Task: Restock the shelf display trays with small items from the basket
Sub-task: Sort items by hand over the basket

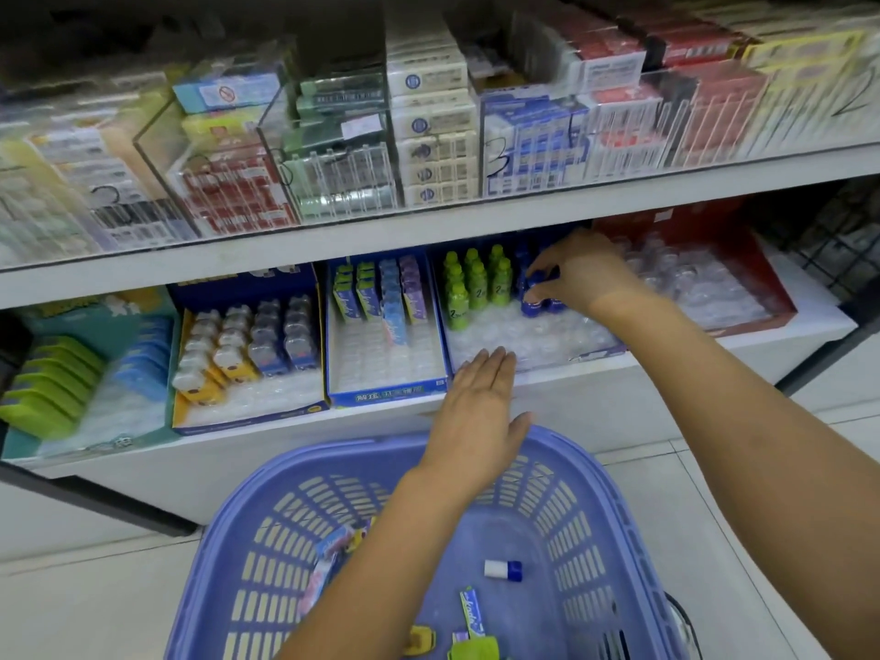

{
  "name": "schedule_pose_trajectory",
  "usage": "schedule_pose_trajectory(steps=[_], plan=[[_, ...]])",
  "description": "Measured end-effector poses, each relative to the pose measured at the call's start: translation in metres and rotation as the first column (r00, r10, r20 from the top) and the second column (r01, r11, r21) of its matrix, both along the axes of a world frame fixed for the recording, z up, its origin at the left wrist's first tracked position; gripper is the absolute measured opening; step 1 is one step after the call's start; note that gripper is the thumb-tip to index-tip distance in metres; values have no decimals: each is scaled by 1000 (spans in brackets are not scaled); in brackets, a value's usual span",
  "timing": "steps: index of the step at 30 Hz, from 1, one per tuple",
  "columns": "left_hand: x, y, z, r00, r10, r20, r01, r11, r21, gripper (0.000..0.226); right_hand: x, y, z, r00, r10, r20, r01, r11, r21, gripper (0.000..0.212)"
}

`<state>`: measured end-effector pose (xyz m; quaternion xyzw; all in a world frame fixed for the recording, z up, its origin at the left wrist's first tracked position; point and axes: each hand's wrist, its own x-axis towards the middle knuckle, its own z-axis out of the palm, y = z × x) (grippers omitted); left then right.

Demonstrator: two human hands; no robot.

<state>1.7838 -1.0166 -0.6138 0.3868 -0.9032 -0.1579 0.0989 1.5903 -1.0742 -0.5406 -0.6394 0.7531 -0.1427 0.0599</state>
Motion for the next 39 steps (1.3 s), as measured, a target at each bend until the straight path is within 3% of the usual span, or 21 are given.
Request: schedule_pose_trajectory(steps=[3,9,13,16,18,20,22,24,27,31,33,35,39], plan=[[0,-2,2,1000,-8,18,8,1000,15,69,10,-5,-2,981,-59,-185,69,996,49,29],[1,-3,10,997,-33,64,29,998,62,69,24,4,4,967,-82,-240,101,992,70,35],[14,11,9,967,44,-251,-18,994,108,53,45,36,9,998,-6,70,8,999,-35,31],[36,30,-10,917,158,-366,-145,988,61,34,79,65,6,978,110,176,-151,960,236,27],[56,39,-30,928,241,-285,-200,966,165,20,104,79,-11,964,177,200,-249,866,434,26],[80,45,-56,963,254,-84,-219,928,301,13,129,90,-45,954,218,208,-300,748,592,23],[104,53,-86,972,202,121,-234,883,408,23,150,101,-88,949,244,197,-310,625,717,19],[124,65,-114,964,126,234,-231,829,509,32,164,116,-133,942,282,182,-302,475,826,22],[135,80,-145,962,22,272,-199,738,645,40,168,142,-190,929,335,159,-249,243,938,11],[120,81,-171,968,-43,247,-136,739,660,50,155,163,-235,878,458,138,-188,64,980,25],[107,81,-183,965,-19,263,-158,756,635,47,152,167,-248,882,441,166,-200,32,979,31],[95,83,-192,948,76,308,-254,765,592,40,151,169,-257,873,458,169,-231,84,969,35],[79,90,-209,891,175,419,-395,753,526,48,153,171,-276,900,398,175,-261,171,950,22]])
